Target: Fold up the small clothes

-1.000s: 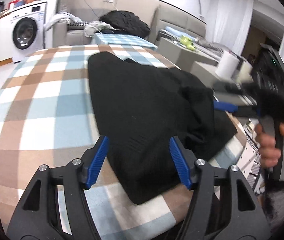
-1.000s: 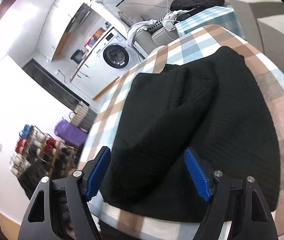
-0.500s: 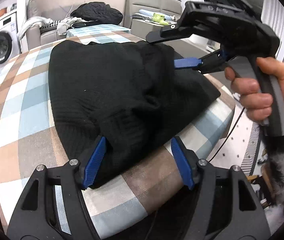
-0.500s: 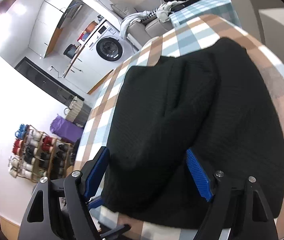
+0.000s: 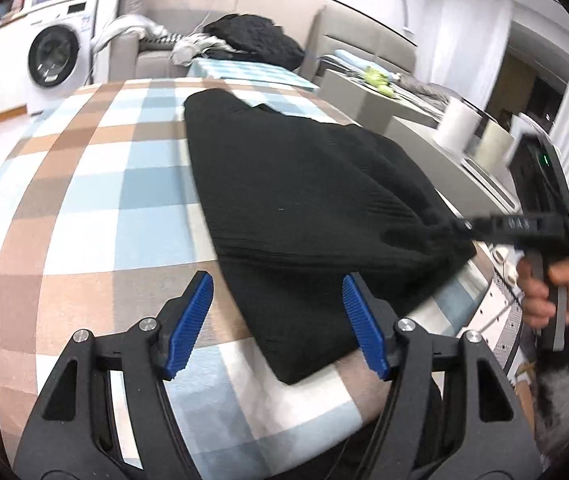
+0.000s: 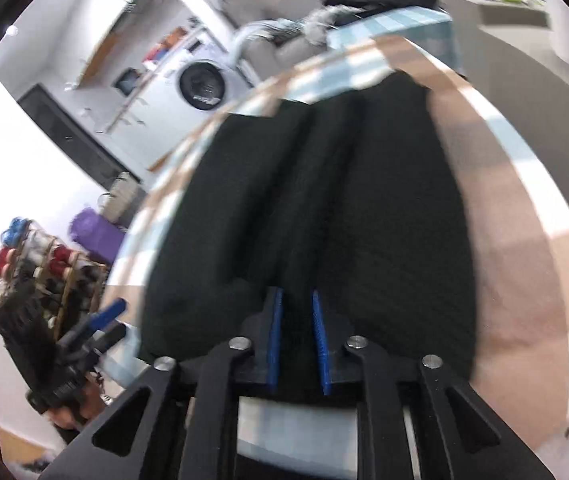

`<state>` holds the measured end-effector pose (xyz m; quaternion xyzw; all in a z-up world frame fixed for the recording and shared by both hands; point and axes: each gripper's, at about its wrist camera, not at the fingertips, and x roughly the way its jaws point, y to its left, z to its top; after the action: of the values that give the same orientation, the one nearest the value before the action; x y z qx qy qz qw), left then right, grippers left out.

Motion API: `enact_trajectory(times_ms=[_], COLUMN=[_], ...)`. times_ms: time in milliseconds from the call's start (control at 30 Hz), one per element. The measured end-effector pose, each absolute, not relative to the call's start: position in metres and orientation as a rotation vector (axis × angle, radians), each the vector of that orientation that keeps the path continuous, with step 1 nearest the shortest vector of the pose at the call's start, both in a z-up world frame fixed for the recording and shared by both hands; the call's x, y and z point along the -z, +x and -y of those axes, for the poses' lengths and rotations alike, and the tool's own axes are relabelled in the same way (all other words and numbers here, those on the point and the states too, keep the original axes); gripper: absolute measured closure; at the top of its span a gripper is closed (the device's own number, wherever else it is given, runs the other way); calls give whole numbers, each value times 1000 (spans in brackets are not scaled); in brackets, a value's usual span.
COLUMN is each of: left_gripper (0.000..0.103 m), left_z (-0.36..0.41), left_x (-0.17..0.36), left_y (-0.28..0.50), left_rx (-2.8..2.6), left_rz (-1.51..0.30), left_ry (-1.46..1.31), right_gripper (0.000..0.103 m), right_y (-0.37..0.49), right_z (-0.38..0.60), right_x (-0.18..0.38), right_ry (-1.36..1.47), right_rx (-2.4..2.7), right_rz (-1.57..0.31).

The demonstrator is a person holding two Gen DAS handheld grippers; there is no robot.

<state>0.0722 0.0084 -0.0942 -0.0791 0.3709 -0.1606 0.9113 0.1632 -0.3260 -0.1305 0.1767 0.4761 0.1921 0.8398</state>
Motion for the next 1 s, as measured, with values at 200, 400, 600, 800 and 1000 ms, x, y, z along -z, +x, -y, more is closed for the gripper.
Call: enact_trajectory(times_ms=[200, 400, 600, 800, 1000], left_gripper=[39, 39, 39, 38, 38], left_z=[-22, -17, -9, 1, -6], left_x=[96, 99, 102, 108, 110], left_y=[77, 77, 78, 79, 82], left_rx=[303, 294, 314, 339, 320], left_rz=[-773, -776, -791, -825, -841], left_ry=[-211, -196, -183, -136, -140], right_gripper=[46, 45, 41, 88, 89], right_y=[171, 187, 190, 166, 157], right_z=[334, 332, 310, 293, 306], right_x=[125, 122, 131, 120, 127], right_ry=[550, 634, 586, 401, 293], right_rx=[-491, -466, -482, -541, -506], right_rz=[-959, -950, -1070, -1039, -1034])
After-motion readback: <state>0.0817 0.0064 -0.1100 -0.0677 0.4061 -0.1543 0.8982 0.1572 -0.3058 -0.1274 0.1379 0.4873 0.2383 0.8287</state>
